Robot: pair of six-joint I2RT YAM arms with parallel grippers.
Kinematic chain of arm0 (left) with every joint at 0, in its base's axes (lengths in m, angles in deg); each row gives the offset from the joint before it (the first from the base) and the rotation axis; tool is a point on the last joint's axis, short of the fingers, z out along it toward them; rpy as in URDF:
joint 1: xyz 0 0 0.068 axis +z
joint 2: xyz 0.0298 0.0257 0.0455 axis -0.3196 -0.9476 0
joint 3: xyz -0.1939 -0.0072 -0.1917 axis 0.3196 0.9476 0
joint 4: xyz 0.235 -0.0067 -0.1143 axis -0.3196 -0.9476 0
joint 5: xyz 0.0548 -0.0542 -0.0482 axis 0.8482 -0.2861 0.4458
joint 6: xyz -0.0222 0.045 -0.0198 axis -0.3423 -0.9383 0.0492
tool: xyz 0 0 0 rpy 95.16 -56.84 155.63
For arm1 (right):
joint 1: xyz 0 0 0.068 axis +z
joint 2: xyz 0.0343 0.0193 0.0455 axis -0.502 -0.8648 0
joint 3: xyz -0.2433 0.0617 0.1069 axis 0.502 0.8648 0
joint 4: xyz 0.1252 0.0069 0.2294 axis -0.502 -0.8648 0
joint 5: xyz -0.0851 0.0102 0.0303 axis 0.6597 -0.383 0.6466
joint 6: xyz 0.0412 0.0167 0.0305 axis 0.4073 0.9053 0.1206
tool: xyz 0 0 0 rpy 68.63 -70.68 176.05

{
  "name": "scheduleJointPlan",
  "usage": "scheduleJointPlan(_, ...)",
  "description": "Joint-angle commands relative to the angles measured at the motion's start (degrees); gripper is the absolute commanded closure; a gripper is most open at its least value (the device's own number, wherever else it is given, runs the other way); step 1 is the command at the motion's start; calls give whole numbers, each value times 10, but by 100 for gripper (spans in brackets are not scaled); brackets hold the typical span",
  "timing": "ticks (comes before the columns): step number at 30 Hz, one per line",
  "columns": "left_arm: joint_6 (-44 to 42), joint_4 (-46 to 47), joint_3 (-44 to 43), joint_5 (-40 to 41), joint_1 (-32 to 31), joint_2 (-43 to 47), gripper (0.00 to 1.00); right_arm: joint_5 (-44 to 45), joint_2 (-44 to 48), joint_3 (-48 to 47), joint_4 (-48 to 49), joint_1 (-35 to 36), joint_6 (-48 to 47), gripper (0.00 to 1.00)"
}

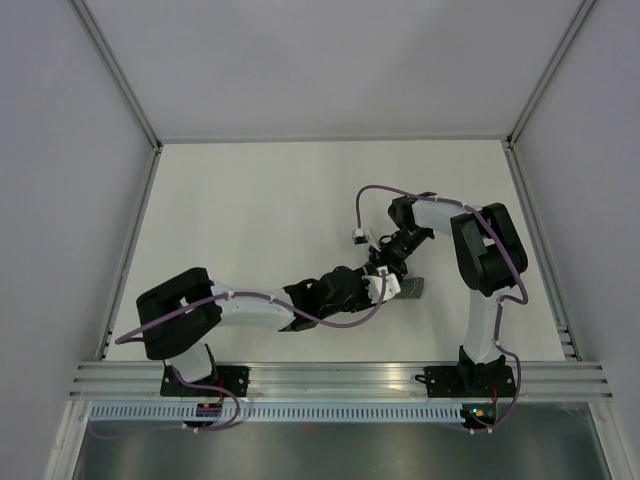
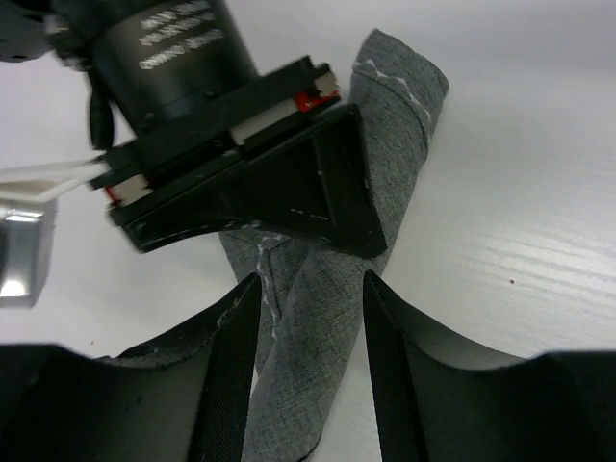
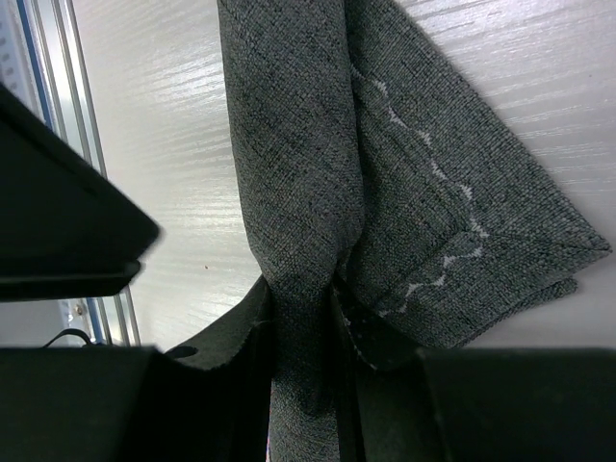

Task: Fold the napkin, place the utensils inside, and roll it up
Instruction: Roll the napkin at the center of the board.

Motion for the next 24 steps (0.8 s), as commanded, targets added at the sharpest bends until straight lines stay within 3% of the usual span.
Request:
scheduleJointPlan(1, -76, -36, -43, 1, -13, -43, 48, 79, -48, 8, 22, -4, -19, 82)
scheduleJointPlan(8, -94, -43, -62, -12, -14, -100, 46, 74, -62, 0, 15, -7, -24, 82)
scheduleJointPlan(10, -98, -44, -63, -13, -15, -112, 40, 74, -69, -2, 13, -8, -26, 82)
scheduleJointPlan(17, -111, -41, -70, 23, -15, -147, 39, 75, -76, -4, 10, -8, -28, 82)
scheduleJointPlan(20, -105, -50, -69, 16, -10, -157, 47, 77, -75, -6, 7, -9, -29, 82)
scheduleJointPlan(23, -83, -67, -69, 0, -1, -163, 61, 78, -76, -6, 7, -8, -28, 81)
scheduleJointPlan(24, -70, -72, -69, -5, 1, -165, 73, 78, -77, -6, 7, -9, -28, 81)
